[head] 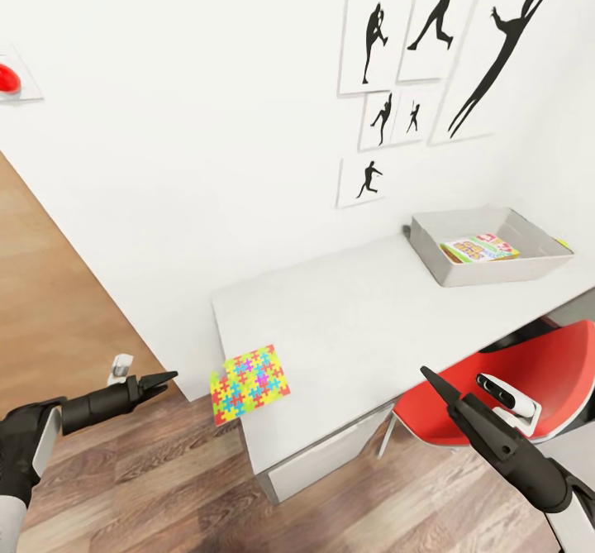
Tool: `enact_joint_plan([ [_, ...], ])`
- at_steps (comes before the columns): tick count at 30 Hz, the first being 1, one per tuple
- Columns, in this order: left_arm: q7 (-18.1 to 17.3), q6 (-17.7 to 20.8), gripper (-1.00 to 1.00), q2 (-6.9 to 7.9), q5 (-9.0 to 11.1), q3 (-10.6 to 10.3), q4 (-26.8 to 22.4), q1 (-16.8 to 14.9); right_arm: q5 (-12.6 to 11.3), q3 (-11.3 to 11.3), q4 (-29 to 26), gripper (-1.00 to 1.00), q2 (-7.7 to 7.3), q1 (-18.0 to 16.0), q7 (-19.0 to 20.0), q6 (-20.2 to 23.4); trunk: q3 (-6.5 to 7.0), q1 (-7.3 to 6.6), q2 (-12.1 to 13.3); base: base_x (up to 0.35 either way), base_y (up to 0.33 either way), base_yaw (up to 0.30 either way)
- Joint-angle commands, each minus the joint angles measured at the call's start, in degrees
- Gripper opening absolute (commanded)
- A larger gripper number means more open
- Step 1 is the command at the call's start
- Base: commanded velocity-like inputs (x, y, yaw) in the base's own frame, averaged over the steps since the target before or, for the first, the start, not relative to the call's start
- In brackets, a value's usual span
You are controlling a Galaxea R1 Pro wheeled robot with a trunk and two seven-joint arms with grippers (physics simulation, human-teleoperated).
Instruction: Put all the toys in the child's room - the three board games (two on the bed and one on the table), the two jigsaw puzzles on the table, and the tennis ball on the table - inside the toy box on the table in the child's room.
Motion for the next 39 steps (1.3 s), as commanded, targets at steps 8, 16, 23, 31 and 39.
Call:
enact_joint_plan([
  [8, -0.01, 0.54, 1.0, -0.45, 0.12, -0.01, 1.91, -0.09, -0.29, 0.0, -0.01, 1.0, -0.38, -0.05, 0.08, 0.65, -1.51, 1.78, -3.29, 0.0, 0.0, 0.0],
  [16, 0.03, 0.51, 1.0, -1.66, 0.04, -0.05, 2.63, -0.09, -0.29, 0.0, -0.01, 1.0, -0.51, -0.05, 0.08, 0.66, -2.95, 3.53, -6.5, 0.0, 0.0, 0.0],
  [23, 0.03, 0.52, 1.0, -2.27, 0.03, -0.06, 2.71, -0.09, -0.31, 0.0, -0.01, 1.0, -0.53, -0.04, 0.08, 0.66, -4.2, 5.07, -9.31, 0.0, 0.0, 0.0],
  [31, 0.03, 0.5, 1.0, -2.44, 0.03, -0.05, 2.73, -0.09, -0.29, 0.0, -0.01, 1.0, -0.53, -0.06, 0.01, 0.66, -5.64, 6.83, -12.52, 0.0, 0.0, 0.0],
  [39, -0.04, 0.46, 1.0, -2.46, 0.03, -0.05, 2.73, -0.09, -0.31, 0.0, -0.01, 1.0, -0.53, -0.04, -0.01, 0.66, -7.08, 8.58, -15.72, 0.0, 0.0, 0.0],
])
